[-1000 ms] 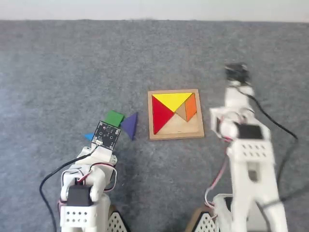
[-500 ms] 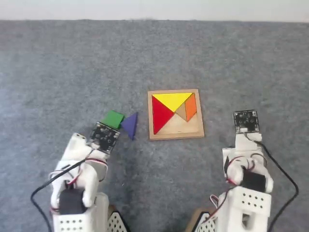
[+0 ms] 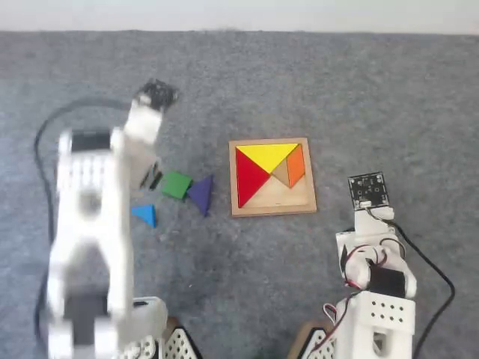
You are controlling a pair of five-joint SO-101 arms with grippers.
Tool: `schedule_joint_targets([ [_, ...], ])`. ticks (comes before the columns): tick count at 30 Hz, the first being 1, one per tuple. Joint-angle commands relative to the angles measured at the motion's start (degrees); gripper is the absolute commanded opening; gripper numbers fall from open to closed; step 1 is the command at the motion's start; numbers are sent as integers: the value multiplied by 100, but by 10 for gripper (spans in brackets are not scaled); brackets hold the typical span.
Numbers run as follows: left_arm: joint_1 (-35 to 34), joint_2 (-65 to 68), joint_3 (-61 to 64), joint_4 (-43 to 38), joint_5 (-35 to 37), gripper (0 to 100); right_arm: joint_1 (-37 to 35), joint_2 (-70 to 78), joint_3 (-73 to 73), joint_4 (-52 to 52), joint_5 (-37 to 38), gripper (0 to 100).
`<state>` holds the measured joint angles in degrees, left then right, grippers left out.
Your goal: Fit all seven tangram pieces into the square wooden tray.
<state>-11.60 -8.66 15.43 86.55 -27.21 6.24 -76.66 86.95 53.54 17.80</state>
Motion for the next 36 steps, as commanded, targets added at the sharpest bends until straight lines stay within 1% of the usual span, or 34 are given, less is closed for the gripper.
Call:
schedule_joint_targets([
  [1,-229,2277,-2167,343,79,152,-31,-84,-44,-145,53,7],
  [6,167,3051,-2308,316,-18,170,-40,-84,35,-286,53,7],
  [8,290,3235,-2316,123,9,171,-48,-84,88,-347,70,7],
  [11,404,3473,-2316,9,35,191,-66,-84,105,-347,273,7],
  [15,422,3736,-2325,-308,44,218,-57,-84,105,-347,308,7],
  [23,413,4343,-2352,-923,44,217,-66,-84,114,-347,316,7],
  [27,422,4475,-2343,-844,44,213,-66,-84,114,-347,316,7],
  [29,448,4527,-2343,-712,44,195,-66,-84,114,-347,316,7],
  [33,440,4466,-2343,-563,44,107,-66,-84,114,-347,316,7],
  [36,413,4141,-2527,-325,44,91,-66,-84,114,-356,316,7],
])
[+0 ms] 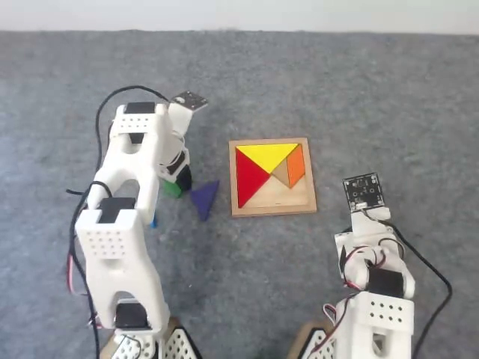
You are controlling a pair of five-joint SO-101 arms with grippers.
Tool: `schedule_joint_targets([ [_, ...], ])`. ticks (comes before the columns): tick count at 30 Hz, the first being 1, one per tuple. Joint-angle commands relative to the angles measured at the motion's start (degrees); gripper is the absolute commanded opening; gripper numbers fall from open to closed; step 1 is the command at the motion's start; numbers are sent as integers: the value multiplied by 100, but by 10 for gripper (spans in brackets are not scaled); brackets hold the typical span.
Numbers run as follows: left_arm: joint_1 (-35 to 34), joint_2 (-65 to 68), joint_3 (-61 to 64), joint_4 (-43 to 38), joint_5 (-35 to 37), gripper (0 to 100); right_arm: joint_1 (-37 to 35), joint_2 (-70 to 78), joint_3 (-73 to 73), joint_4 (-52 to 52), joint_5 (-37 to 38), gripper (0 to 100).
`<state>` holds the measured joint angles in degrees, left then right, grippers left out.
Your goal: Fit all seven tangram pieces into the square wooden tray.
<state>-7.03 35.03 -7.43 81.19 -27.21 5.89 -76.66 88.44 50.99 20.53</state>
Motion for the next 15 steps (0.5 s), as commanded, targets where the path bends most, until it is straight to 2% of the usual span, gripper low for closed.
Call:
schedule_joint_targets([
  [1,-35,-404,-312,343,44,91,-31,-84,-35,-101,44,7],
  [8,378,-1662,-523,958,44,99,-31,-84,18,-180,53,7],
  [13,211,-1459,-497,853,-18,241,-31,-84,18,-163,53,7],
  [15,44,-1187,-497,598,-220,250,-31,-84,18,-163,53,7],
])
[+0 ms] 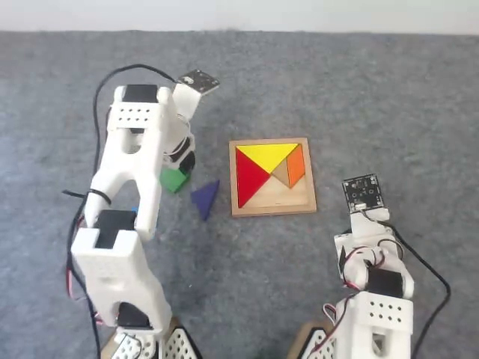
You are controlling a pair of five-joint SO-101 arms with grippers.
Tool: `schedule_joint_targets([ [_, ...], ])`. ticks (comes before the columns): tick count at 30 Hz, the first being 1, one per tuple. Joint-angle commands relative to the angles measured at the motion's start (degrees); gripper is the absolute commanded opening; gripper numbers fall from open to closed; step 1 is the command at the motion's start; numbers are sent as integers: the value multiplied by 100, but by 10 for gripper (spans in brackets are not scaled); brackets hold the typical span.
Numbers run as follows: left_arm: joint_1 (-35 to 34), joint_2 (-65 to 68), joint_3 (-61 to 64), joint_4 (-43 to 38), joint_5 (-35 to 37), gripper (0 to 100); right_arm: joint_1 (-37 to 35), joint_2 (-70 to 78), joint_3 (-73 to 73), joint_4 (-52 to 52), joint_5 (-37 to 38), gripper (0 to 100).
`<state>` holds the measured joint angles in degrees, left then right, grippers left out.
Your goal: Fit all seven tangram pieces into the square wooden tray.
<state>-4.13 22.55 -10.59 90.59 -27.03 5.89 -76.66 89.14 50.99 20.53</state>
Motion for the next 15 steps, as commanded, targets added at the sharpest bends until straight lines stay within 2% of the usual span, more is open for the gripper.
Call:
schedule_joint_targets([
  [1,-343,220,-180,-466,-299,250,-31,-84,-53,-163,53,7],
  [8,-589,1213,-198,-985,-897,250,-31,-84,-53,-171,53,7],
  [11,-589,1451,-198,-1204,-914,250,-31,-84,-53,-171,53,7],
  [15,-466,1618,-189,-1099,-905,250,-31,-84,-53,-171,53,7],
])
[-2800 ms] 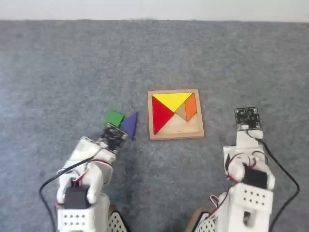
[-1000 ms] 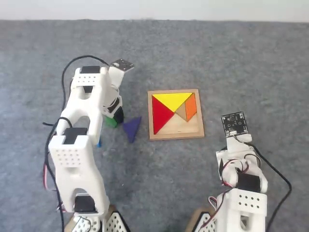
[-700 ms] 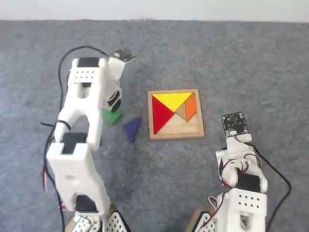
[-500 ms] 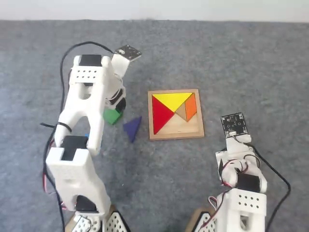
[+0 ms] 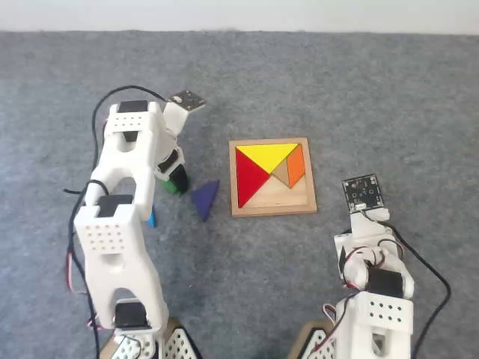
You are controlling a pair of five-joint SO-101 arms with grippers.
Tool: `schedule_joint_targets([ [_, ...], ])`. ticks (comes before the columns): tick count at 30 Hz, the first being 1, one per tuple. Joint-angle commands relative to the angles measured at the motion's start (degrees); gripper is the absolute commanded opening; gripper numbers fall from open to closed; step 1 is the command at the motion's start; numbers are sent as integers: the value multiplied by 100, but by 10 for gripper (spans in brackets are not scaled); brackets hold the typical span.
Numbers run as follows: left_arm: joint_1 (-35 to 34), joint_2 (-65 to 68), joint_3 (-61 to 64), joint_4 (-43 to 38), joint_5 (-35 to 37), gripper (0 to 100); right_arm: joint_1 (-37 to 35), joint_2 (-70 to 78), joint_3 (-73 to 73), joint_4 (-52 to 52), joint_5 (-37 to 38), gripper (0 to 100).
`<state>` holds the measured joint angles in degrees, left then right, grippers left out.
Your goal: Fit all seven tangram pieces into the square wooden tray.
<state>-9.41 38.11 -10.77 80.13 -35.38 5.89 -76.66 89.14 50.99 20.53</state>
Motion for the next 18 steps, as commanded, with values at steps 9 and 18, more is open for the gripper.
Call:
schedule_joint_targets([
  [9,448,255,-154,527,-9,11,-22,-84,-53,-171,53,7],
  [18,466,-123,-127,756,88,12,-13,-92,-53,-180,62,7],
])
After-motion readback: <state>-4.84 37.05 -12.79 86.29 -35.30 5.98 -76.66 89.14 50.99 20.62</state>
